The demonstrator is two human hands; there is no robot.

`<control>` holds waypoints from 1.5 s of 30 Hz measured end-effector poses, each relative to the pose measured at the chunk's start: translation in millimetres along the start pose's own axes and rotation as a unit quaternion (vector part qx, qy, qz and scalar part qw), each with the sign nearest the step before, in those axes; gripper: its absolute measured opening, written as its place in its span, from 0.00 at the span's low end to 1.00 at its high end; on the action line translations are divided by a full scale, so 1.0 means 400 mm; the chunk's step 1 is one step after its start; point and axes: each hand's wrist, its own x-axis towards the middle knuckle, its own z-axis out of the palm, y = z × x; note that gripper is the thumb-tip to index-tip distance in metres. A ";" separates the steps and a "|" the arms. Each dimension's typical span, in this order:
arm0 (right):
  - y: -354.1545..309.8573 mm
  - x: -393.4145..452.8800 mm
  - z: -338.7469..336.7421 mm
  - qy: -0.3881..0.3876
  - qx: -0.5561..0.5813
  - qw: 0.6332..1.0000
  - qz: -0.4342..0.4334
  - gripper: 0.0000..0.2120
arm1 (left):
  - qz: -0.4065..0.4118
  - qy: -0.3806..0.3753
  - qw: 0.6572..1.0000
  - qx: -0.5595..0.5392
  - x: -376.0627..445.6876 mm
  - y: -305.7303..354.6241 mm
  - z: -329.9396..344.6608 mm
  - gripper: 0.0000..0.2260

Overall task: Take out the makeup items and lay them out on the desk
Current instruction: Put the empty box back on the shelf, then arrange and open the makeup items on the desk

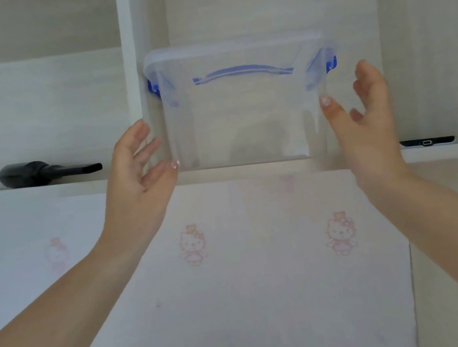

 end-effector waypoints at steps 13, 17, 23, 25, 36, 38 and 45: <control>-0.010 -0.418 0.121 -0.156 0.140 0.977 0.030 0.23 | -0.160 0.077 0.981 0.072 -0.313 0.034 -0.246 0.18; -0.021 -0.544 0.185 -0.221 0.149 0.961 0.080 0.25 | -0.205 0.100 0.968 0.107 -0.407 0.029 -0.354 0.17; -0.029 -0.720 0.293 -0.286 0.156 0.934 0.144 0.24 | -0.252 0.110 0.950 0.146 -0.512 -0.003 -0.548 0.16; -0.032 -0.771 0.330 -0.304 0.155 0.927 0.157 0.24 | -0.264 0.112 0.945 0.156 -0.532 -0.016 -0.609 0.15; -0.038 -1.096 0.662 -0.347 0.090 0.896 0.262 0.22 | -0.367 0.010 0.922 0.121 -0.594 -0.229 -1.002 0.16; -0.033 -1.143 0.707 -0.346 0.076 0.892 0.281 0.23 | -0.390 -0.011 0.915 0.107 -0.616 -0.275 -1.045 0.15; 0.006 -1.270 0.766 -0.350 0.024 0.870 0.348 0.25 | -0.489 -0.046 0.868 0.076 -0.743 -0.399 -1.100 0.15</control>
